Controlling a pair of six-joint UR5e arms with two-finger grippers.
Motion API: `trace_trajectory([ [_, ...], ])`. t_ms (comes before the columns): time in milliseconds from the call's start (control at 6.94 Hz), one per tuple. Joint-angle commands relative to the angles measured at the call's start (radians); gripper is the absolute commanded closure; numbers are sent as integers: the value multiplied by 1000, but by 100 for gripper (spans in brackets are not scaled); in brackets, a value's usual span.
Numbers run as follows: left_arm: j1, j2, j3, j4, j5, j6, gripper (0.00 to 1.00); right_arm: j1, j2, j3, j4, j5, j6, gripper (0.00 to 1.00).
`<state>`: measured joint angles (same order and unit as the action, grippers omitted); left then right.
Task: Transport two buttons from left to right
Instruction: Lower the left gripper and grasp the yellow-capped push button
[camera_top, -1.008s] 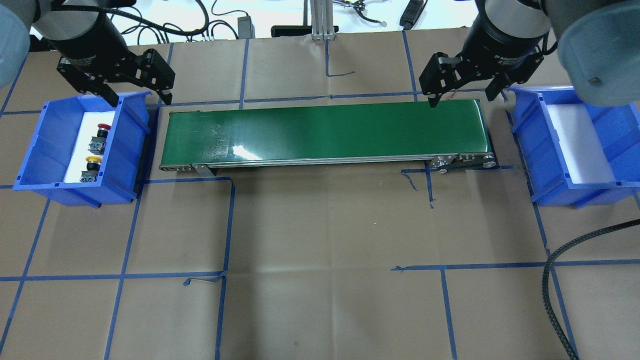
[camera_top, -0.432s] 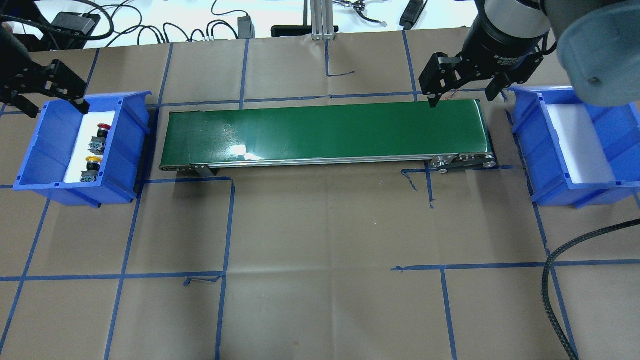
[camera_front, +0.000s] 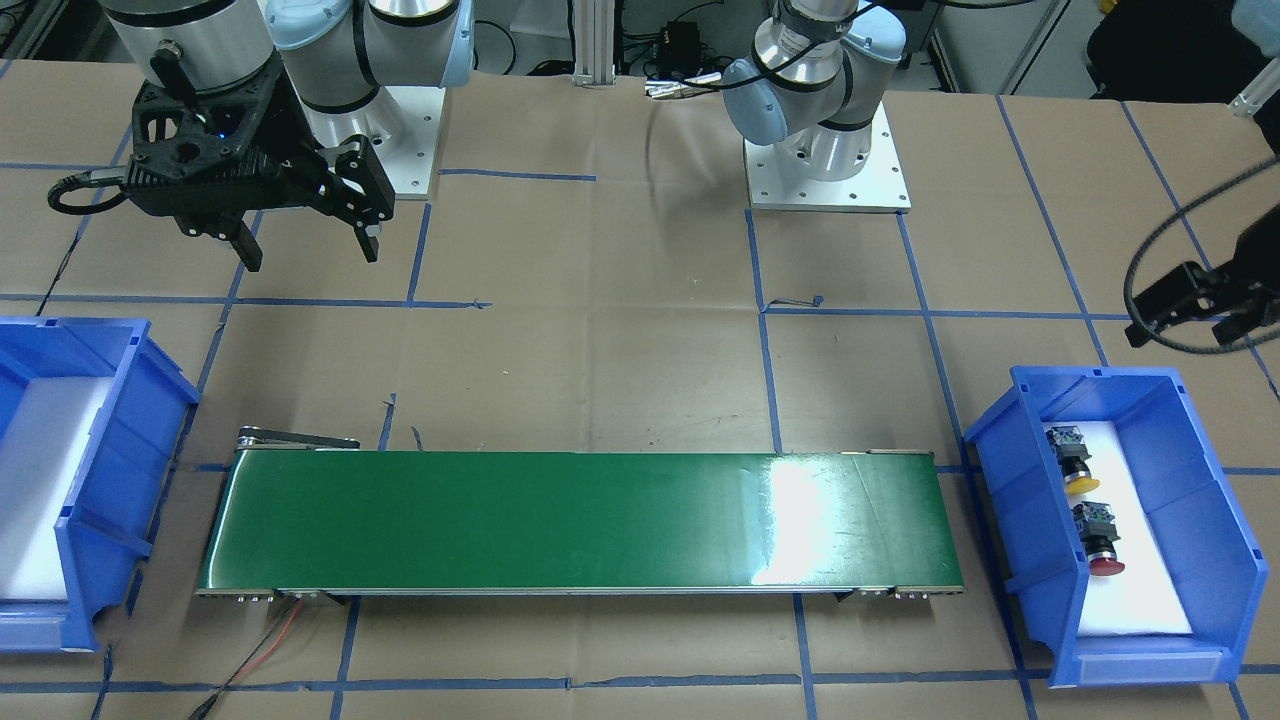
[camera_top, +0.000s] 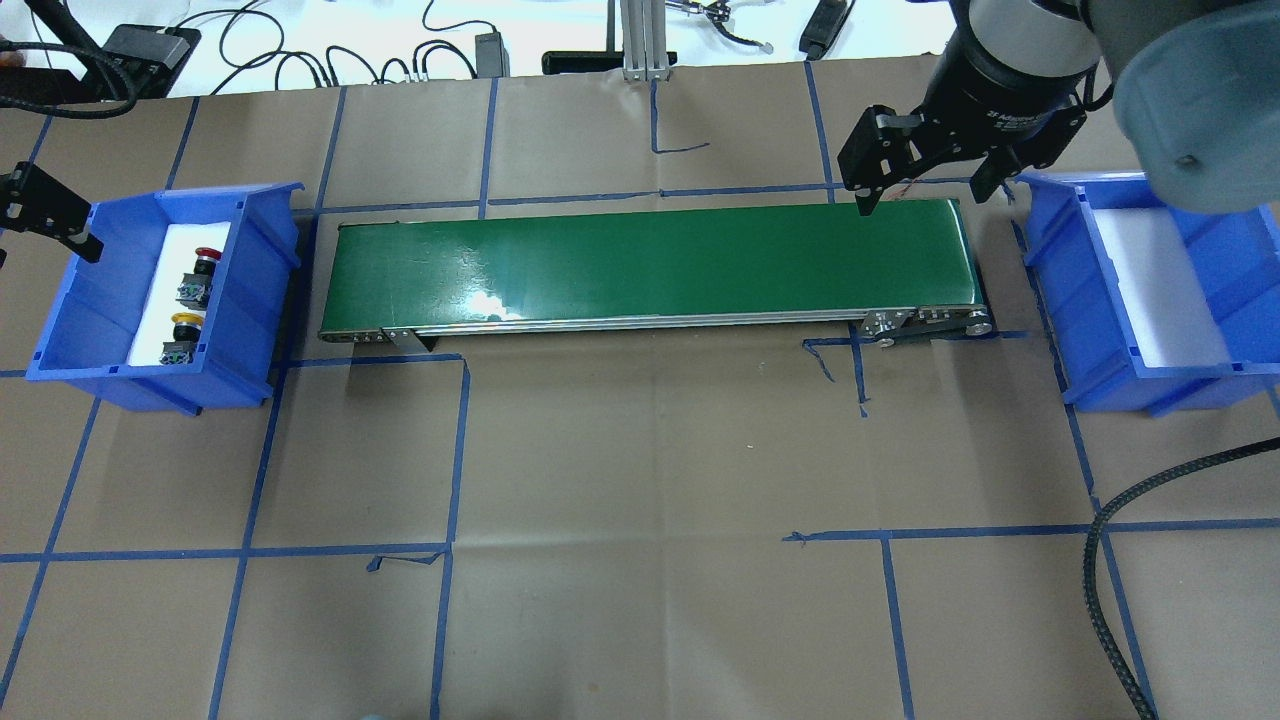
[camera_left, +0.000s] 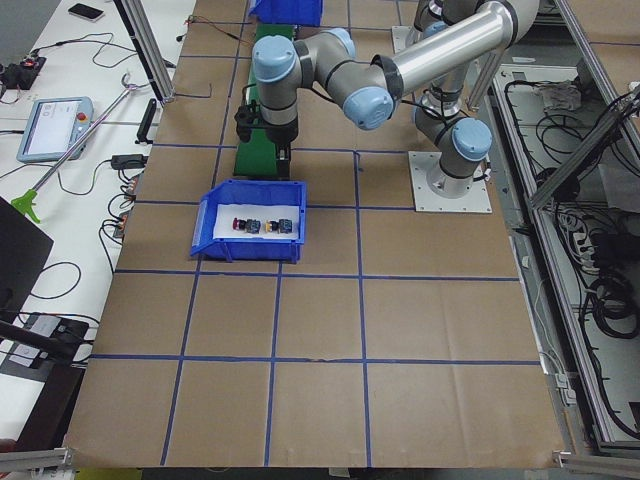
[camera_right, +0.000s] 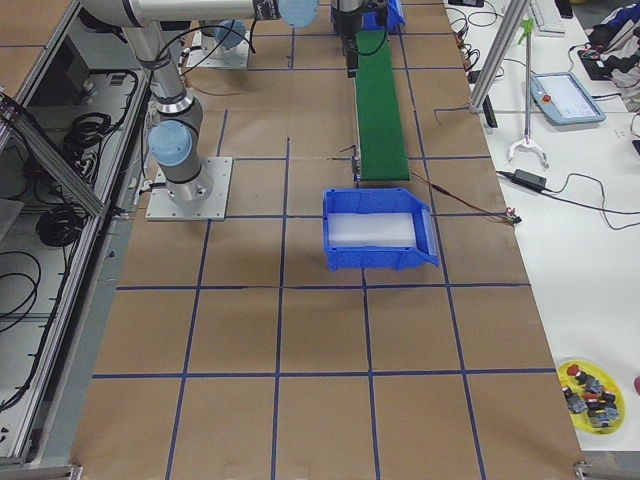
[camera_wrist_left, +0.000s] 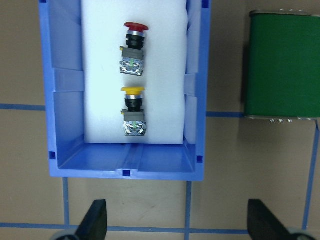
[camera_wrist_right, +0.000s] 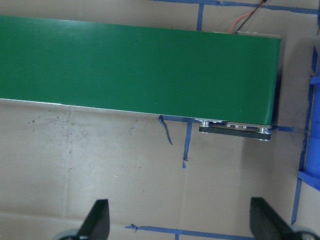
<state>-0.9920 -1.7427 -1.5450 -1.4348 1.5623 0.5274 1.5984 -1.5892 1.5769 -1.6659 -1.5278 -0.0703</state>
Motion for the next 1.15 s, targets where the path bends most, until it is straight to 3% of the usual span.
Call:
trace_trajectory([
  [0,0,-99,-35,147,-4,2,0,0,0,0,0,0,1,0],
  [288,1,-142,-126,313,-4,3,0,0,0,0,0,0,3,0],
  [1008,1,-222,-285,526,2,5,0,0,2,0,2,0,4,0],
])
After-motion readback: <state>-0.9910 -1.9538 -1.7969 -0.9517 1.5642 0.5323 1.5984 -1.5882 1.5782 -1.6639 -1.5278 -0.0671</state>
